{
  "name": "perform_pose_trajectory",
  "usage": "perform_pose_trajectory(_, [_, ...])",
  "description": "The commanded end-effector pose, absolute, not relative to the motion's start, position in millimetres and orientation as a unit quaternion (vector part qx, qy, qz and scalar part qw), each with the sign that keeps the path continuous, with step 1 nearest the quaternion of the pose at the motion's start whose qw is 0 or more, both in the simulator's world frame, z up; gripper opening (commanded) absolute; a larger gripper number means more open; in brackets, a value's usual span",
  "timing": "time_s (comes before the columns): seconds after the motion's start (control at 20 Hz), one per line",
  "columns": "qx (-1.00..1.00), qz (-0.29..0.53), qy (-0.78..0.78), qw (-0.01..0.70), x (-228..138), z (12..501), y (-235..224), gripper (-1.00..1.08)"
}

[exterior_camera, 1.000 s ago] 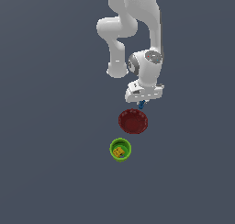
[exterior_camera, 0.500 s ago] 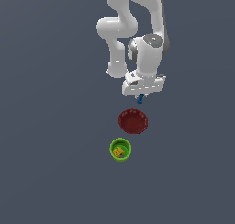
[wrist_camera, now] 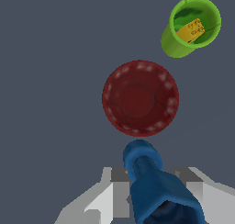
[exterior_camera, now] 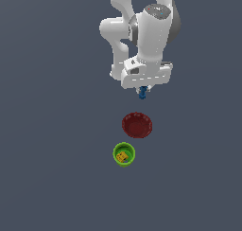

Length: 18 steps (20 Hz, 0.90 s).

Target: Pick up a designated object from a clutter of objects.

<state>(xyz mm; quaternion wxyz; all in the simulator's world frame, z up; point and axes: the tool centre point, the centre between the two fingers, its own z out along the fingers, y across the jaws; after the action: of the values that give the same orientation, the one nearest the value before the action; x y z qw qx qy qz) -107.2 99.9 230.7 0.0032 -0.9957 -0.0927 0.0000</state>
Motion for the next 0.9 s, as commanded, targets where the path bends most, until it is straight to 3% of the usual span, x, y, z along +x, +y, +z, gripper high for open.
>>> perform_pose_trajectory(0.0, [-0.996,0.000,-0.093,0.003,-102,253,93,-1.00])
perform_pose_trajectory(0.85, [-0.996,0.000,-0.091,0.000,-58,399,51,-1.00])
